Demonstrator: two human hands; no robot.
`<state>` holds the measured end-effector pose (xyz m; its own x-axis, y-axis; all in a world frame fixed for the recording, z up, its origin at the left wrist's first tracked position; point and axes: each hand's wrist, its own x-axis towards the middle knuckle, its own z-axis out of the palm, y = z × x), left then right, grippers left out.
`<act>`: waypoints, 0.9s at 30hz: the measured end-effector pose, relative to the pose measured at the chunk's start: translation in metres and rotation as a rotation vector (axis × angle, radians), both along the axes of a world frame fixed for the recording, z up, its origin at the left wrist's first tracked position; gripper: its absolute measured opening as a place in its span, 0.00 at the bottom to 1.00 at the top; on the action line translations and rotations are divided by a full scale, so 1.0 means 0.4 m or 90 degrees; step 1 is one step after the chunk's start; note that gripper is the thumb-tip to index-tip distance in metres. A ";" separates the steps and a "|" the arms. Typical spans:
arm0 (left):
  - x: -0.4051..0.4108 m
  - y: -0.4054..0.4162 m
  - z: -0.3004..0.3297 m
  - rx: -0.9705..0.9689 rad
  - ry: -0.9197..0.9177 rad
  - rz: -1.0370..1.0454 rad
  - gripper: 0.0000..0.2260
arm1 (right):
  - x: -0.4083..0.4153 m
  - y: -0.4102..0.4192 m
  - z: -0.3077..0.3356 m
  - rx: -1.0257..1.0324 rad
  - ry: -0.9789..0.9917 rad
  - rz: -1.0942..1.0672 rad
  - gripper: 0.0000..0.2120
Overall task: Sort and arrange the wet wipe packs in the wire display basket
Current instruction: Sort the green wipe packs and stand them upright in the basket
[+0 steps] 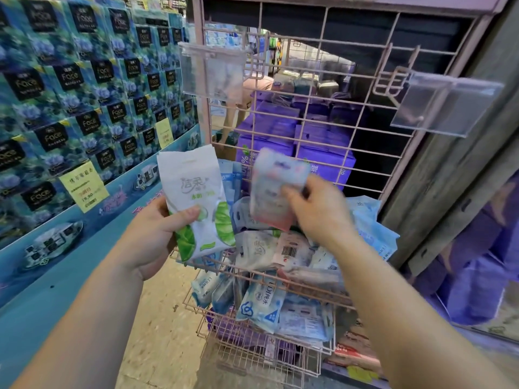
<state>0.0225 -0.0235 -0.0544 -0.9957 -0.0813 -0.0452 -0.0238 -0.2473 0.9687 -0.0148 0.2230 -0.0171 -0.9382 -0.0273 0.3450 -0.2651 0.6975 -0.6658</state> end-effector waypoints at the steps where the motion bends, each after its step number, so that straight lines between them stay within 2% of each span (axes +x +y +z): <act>1: -0.004 0.002 -0.001 0.002 0.001 0.001 0.24 | 0.001 0.027 0.022 -0.062 0.034 -0.006 0.07; 3: -0.014 0.012 -0.003 -0.001 0.001 0.001 0.23 | 0.015 0.076 0.066 -0.223 0.079 0.021 0.04; 5: -0.025 0.028 -0.005 -0.011 0.003 0.000 0.23 | 0.038 0.117 0.095 -0.317 0.105 0.050 0.05; 9: -0.044 0.061 -0.013 -0.013 0.018 0.007 0.21 | 0.068 0.176 0.104 -0.330 0.120 0.016 0.05; 13: -0.051 0.087 -0.025 -0.024 0.026 0.022 0.26 | 0.090 0.177 0.053 -0.383 0.040 0.031 0.06; 16: -0.051 0.101 -0.032 -0.017 0.023 0.026 0.22 | 0.099 0.145 0.000 -0.299 -0.014 0.054 0.07; 19: -0.046 0.106 -0.032 -0.001 0.024 0.026 0.18 | 0.096 0.124 -0.026 -0.102 -0.046 0.012 0.10; 21: -0.040 0.103 -0.029 0.003 0.022 0.035 0.15 | 0.096 0.114 -0.015 0.013 -0.032 -0.043 0.17; 24: -0.031 0.099 -0.028 0.009 0.016 0.043 0.14 | 0.100 0.116 0.007 0.065 -0.005 -0.100 0.38; 25: -0.028 0.098 -0.029 0.007 0.014 0.042 0.16 | 0.102 0.122 0.013 0.080 0.008 -0.112 0.39; 27: -0.021 0.096 -0.030 0.001 0.012 0.038 0.20 | 0.096 0.143 0.008 0.132 0.040 -0.121 0.32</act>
<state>0.0140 0.0149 -0.0663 -0.9898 -0.1401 -0.0267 0.0091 -0.2489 0.9685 0.0236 0.2802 -0.0140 -0.9102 0.0706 0.4080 -0.1535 0.8577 -0.4907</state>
